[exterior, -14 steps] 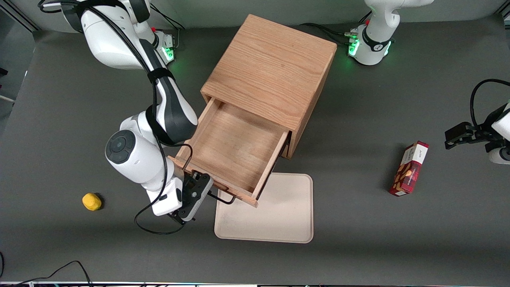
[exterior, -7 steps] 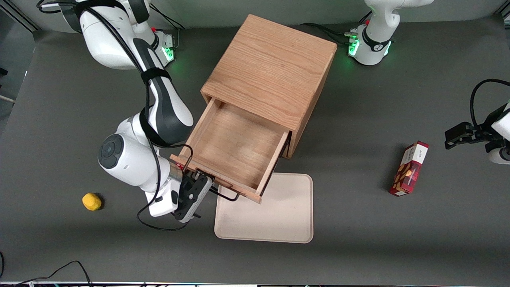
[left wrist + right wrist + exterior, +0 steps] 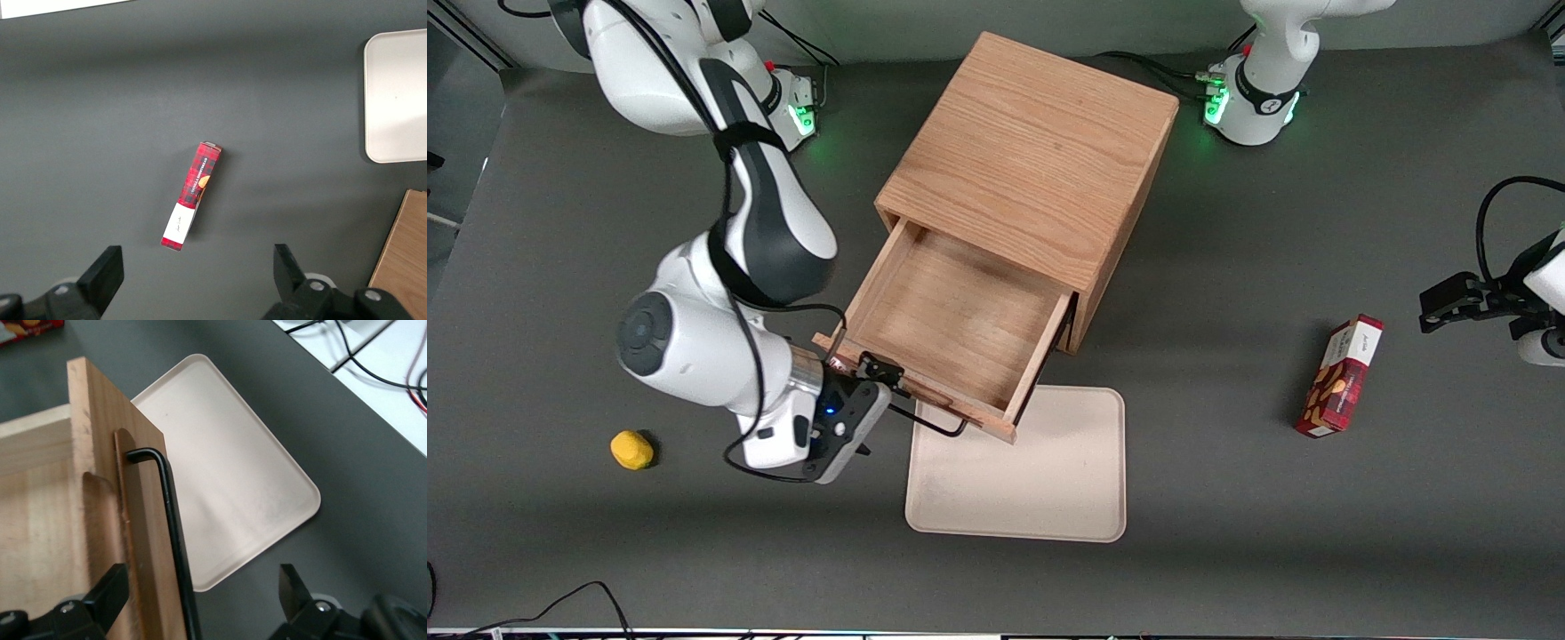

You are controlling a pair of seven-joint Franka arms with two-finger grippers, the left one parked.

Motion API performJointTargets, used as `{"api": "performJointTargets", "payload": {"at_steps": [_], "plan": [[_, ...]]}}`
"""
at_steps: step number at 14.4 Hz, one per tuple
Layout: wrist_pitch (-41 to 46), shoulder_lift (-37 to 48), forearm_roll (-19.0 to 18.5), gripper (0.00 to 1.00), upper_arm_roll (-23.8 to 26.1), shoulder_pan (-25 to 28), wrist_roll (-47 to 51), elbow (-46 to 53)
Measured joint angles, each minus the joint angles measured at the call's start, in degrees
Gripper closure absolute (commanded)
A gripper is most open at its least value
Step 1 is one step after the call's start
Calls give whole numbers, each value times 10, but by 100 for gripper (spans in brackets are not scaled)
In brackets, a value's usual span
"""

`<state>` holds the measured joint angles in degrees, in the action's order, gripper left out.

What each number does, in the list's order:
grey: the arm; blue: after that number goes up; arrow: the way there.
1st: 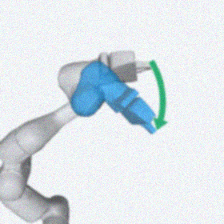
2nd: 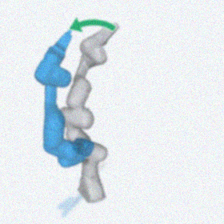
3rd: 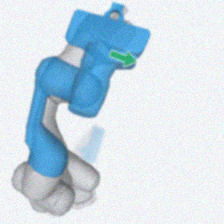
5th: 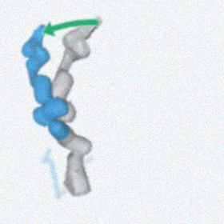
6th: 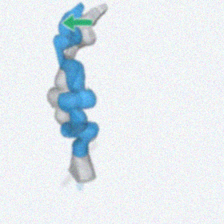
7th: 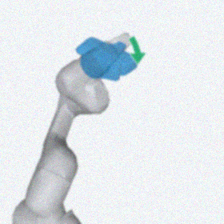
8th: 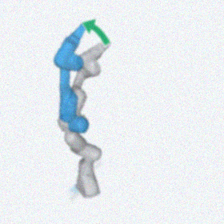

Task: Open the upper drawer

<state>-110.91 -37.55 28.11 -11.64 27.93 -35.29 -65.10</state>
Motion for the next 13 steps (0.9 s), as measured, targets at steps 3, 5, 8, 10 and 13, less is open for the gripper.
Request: {"api": "performJointTargets", "payload": {"at_steps": [3, 5, 8, 10, 13], "plan": [[70, 49, -16, 0, -4, -32, 88, -1], [100, 89, -68, 0, -4, -59, 156, -13], [110, 155, -138, 0, -2, -100, 251, -72], [110, 190, -176, 0, 9, -142, 295, -112], [110, 220, -230, 0, 85, -251, 378, -157]]}}
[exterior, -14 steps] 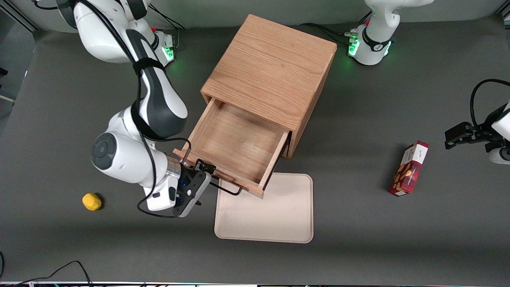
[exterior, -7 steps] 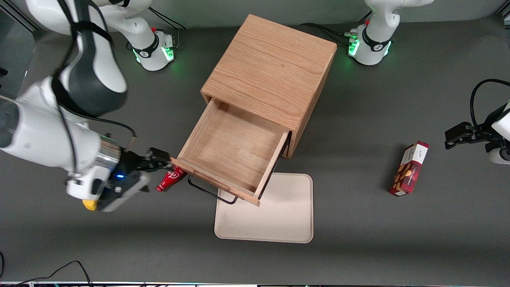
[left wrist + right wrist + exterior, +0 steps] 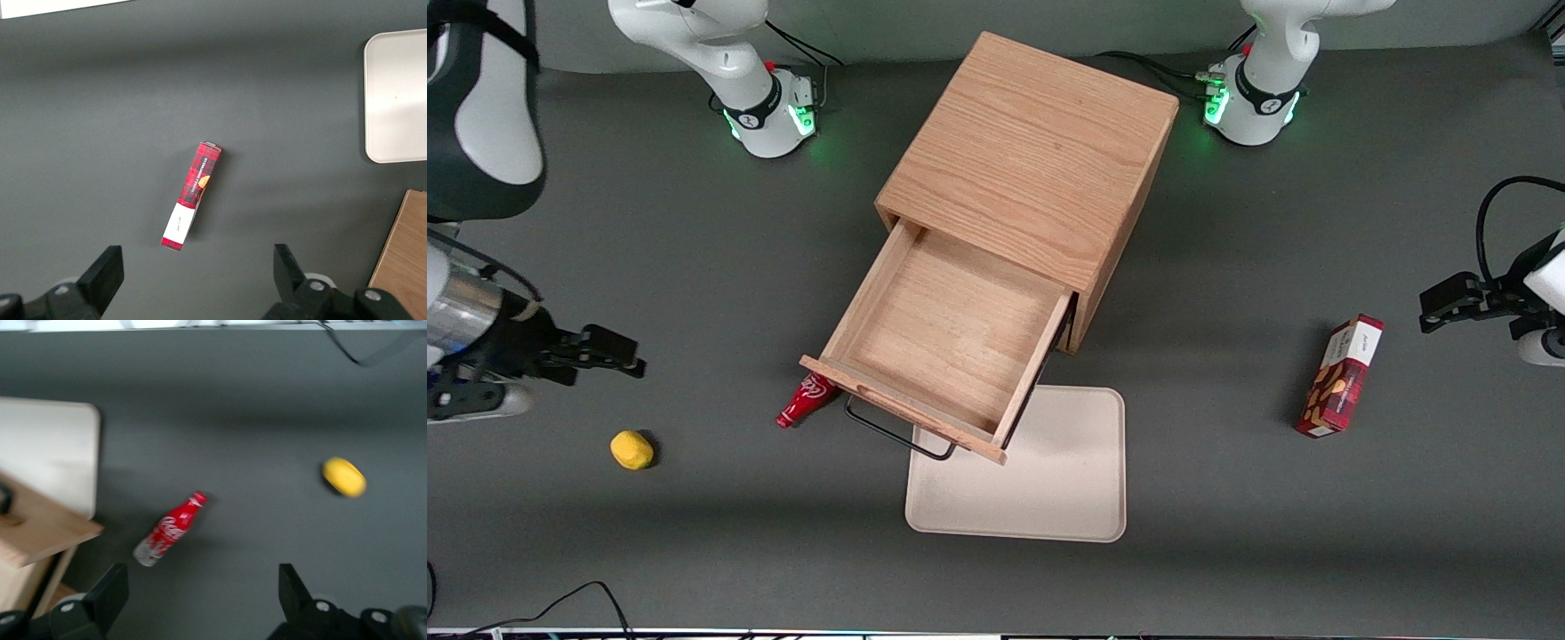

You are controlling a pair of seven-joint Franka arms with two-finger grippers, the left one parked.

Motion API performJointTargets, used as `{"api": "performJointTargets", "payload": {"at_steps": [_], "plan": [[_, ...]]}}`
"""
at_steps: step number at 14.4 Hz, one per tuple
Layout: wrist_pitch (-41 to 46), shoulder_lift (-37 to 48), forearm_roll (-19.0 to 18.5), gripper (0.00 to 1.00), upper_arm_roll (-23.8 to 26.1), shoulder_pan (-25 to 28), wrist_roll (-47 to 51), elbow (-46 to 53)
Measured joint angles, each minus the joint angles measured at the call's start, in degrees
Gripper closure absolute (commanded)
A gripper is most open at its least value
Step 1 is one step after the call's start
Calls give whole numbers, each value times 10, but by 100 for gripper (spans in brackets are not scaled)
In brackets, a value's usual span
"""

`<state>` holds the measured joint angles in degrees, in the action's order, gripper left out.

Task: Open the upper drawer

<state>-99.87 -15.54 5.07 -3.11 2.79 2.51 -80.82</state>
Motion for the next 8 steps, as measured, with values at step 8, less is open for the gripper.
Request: {"api": "performJointTargets", "payload": {"at_steps": [8], "plan": [[20, 31, -35, 0, 47, -74, 120, -54]]}}
